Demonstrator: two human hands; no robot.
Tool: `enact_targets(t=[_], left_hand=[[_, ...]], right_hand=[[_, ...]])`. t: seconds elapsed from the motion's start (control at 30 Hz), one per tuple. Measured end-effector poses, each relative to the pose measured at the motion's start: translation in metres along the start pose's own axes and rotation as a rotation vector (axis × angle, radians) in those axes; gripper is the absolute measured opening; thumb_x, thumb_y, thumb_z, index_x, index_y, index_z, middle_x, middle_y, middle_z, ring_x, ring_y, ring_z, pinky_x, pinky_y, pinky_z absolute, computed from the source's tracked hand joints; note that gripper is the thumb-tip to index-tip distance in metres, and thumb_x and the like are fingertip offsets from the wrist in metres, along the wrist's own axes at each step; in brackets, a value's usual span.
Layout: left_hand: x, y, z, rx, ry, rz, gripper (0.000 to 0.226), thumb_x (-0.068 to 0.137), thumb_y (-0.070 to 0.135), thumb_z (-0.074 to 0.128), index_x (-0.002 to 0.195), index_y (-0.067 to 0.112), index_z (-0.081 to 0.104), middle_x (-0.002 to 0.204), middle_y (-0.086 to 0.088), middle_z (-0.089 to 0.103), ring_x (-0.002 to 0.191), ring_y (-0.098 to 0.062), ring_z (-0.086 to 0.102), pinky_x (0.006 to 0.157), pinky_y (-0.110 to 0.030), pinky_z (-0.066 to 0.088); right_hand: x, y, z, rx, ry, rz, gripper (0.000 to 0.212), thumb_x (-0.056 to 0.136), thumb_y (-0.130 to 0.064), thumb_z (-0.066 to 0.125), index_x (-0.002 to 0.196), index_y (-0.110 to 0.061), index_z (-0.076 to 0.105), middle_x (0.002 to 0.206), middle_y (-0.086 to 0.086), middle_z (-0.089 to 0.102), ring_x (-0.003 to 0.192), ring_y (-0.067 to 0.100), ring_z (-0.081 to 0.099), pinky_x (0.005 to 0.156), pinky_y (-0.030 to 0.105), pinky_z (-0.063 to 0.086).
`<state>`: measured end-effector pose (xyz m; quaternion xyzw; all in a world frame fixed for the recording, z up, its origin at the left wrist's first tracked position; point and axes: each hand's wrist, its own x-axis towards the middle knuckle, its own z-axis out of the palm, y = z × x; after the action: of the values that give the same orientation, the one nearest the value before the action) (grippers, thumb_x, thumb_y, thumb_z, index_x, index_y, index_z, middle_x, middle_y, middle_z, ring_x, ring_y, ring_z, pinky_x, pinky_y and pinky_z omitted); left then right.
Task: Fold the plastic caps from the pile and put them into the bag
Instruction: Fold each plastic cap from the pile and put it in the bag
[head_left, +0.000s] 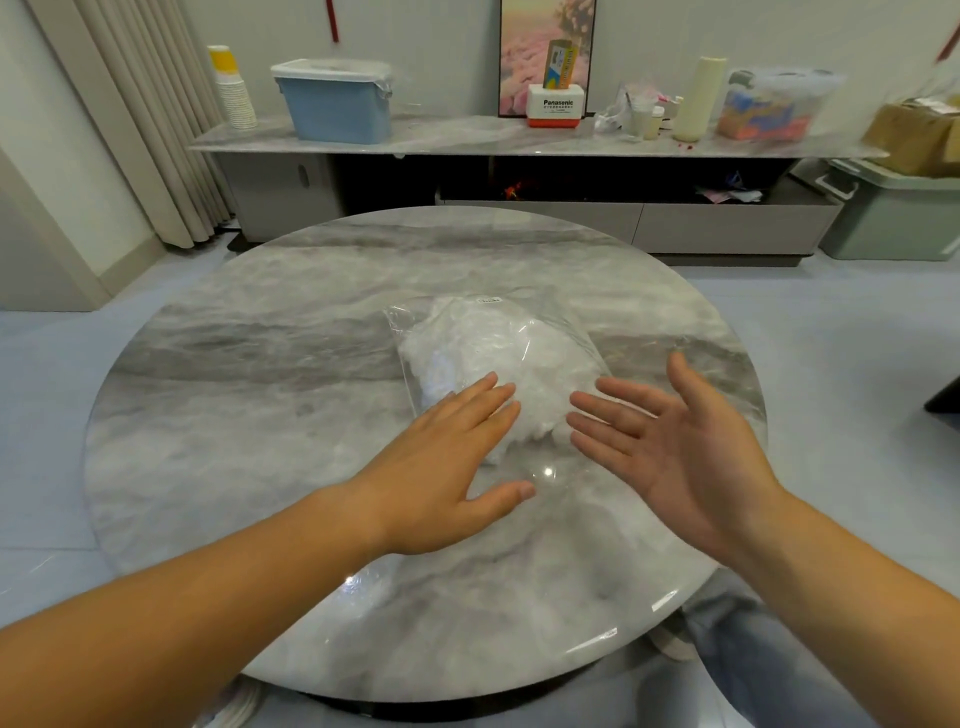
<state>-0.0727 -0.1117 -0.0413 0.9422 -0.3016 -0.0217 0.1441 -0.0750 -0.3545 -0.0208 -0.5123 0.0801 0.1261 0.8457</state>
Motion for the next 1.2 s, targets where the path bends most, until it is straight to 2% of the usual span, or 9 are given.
enact_targets(t=[0.13, 0.23, 0.43, 0.63, 0.73, 0.83, 0.97, 1.07, 1.2], left_hand=[[-0.004, -0.003, 0.003, 0.122, 0.000, 0.056, 0.079, 0.093, 0.076, 0.031, 0.159, 0.032, 0.021, 0.169, 0.007, -0.004, 0.150, -0.004, -0.024, 0.126, -0.042, -0.008], [-0.003, -0.003, 0.004, 0.290, 0.021, 0.132, 0.079, 0.093, 0.078, 0.028, 0.156, 0.032, 0.028, 0.169, -0.003, 0.000, 0.153, -0.015, -0.018, 0.124, -0.053, -0.005], [0.005, -0.001, 0.004, 0.372, 0.003, 0.179, 0.079, 0.095, 0.076, 0.023, 0.154, 0.026, 0.037, 0.169, -0.007, -0.005, 0.154, -0.020, -0.016, 0.125, -0.050, -0.003], [0.006, -0.008, 0.005, 0.375, -0.107, 0.085, 0.089, 0.092, 0.080, 0.011, 0.161, 0.024, 0.014, 0.167, 0.000, -0.019, 0.151, -0.012, -0.024, 0.123, -0.044, -0.014], [0.006, -0.011, 0.005, 0.377, -0.189, 0.061, 0.095, 0.089, 0.084, 0.010, 0.161, 0.023, 0.004, 0.166, 0.001, -0.023, 0.150, -0.011, -0.028, 0.122, -0.044, -0.016], [0.005, -0.014, 0.003, 0.344, -0.285, 0.047, 0.099, 0.085, 0.088, 0.015, 0.161, 0.027, -0.005, 0.165, 0.002, -0.025, 0.148, -0.011, -0.031, 0.122, -0.043, -0.019], [0.005, -0.020, 0.002, 0.307, -0.327, 0.044, 0.099, 0.082, 0.090, 0.022, 0.160, 0.035, -0.005, 0.165, 0.003, -0.025, 0.150, -0.012, -0.026, 0.121, -0.044, -0.019], [0.005, -0.024, 0.004, 0.273, -0.302, 0.061, 0.101, 0.081, 0.091, 0.027, 0.160, 0.034, 0.003, 0.167, 0.002, -0.020, 0.154, -0.012, -0.012, 0.123, -0.043, -0.015], [0.005, -0.023, 0.007, 0.243, -0.300, 0.074, 0.099, 0.082, 0.089, 0.033, 0.160, 0.033, 0.012, 0.168, 0.000, -0.015, 0.155, -0.012, -0.004, 0.124, -0.041, -0.014]], right_hand=[[-0.008, -0.004, -0.016, -0.933, 0.006, -0.408, 0.023, 0.094, -0.039, 0.063, 0.094, -0.019, 0.073, 0.094, -0.002, 0.076, 0.096, 0.019, 0.070, 0.083, 0.040, 0.058], [0.001, 0.008, -0.036, -1.514, -0.204, -0.709, 0.027, 0.087, -0.057, 0.063, 0.092, -0.033, 0.074, 0.104, -0.020, 0.067, 0.105, 0.004, 0.059, 0.088, 0.028, 0.052], [0.014, 0.021, -0.034, -1.754, -0.353, -0.687, 0.042, 0.089, -0.069, 0.049, 0.089, -0.038, 0.078, 0.127, -0.020, 0.063, 0.127, 0.005, 0.047, 0.098, 0.035, 0.043], [0.013, 0.025, -0.032, -1.949, -0.436, -0.517, 0.075, 0.092, -0.072, 0.015, 0.136, -0.033, 0.063, 0.151, -0.016, 0.048, 0.145, 0.003, 0.031, 0.117, 0.022, 0.014], [0.015, 0.030, -0.030, -1.928, -0.488, -0.449, 0.083, 0.092, -0.073, 0.012, 0.146, -0.025, 0.053, 0.154, -0.013, 0.045, 0.145, 0.002, 0.031, 0.123, 0.022, 0.005], [0.016, 0.030, -0.029, -1.830, -0.513, -0.408, 0.082, 0.092, -0.072, 0.018, 0.147, -0.023, 0.052, 0.155, -0.012, 0.045, 0.147, 0.001, 0.029, 0.125, 0.026, 0.016], [0.011, 0.027, -0.032, -1.693, -0.505, -0.433, 0.066, 0.096, -0.064, 0.032, 0.141, -0.025, 0.059, 0.150, -0.015, 0.051, 0.148, -0.003, 0.025, 0.117, 0.013, 0.023], [0.009, 0.029, -0.035, -1.624, -0.473, -0.429, 0.069, 0.094, -0.068, 0.032, 0.139, -0.025, 0.062, 0.147, -0.015, 0.055, 0.147, -0.006, 0.027, 0.118, 0.022, 0.031], [0.007, 0.032, -0.037, -1.572, -0.469, -0.422, 0.068, 0.094, -0.067, 0.034, 0.137, -0.023, 0.064, 0.145, -0.015, 0.056, 0.146, -0.007, 0.027, 0.116, 0.012, 0.027]])
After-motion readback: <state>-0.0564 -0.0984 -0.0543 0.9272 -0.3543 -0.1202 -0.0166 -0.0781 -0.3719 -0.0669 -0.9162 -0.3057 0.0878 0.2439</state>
